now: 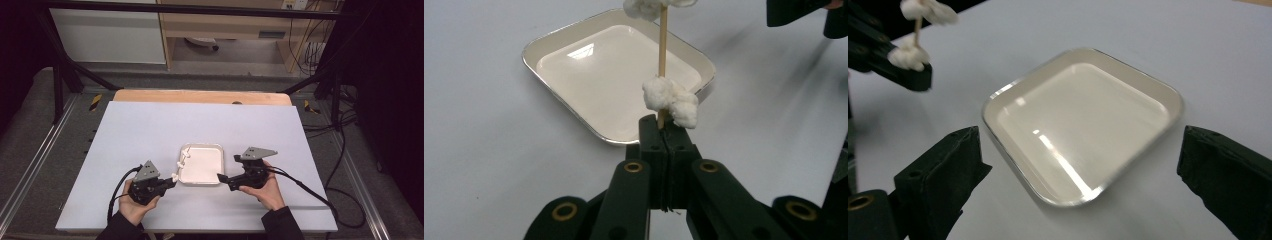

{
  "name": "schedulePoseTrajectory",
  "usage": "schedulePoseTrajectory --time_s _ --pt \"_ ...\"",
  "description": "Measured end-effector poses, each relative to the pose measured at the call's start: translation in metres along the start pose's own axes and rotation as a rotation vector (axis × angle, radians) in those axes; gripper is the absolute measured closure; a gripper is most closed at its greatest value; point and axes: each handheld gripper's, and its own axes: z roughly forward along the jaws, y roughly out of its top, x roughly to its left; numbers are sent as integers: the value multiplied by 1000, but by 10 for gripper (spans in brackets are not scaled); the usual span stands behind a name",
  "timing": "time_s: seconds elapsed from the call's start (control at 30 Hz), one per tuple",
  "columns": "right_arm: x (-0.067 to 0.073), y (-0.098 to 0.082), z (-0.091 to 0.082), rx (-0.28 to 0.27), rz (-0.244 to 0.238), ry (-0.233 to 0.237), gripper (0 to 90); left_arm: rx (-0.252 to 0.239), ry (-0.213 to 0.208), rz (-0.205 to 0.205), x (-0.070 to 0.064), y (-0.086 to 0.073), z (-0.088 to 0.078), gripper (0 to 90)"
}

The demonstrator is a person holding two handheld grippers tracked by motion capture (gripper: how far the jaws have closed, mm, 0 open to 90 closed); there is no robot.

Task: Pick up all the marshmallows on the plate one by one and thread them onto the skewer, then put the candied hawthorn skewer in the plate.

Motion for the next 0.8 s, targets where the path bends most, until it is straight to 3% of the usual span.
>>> schedulePoseTrajectory --time_s 0.23,0.57,0.8 --pt "-20 -26 -22 35 22 -100 10 27 11 5 2 19 10 887" --pt "-36 -48 -39 66 17 -142 7 73 3 12 6 39 19 886" --pt "-44 -59 -48 76 14 -138 7 118 -12 9 9 46 33 885"
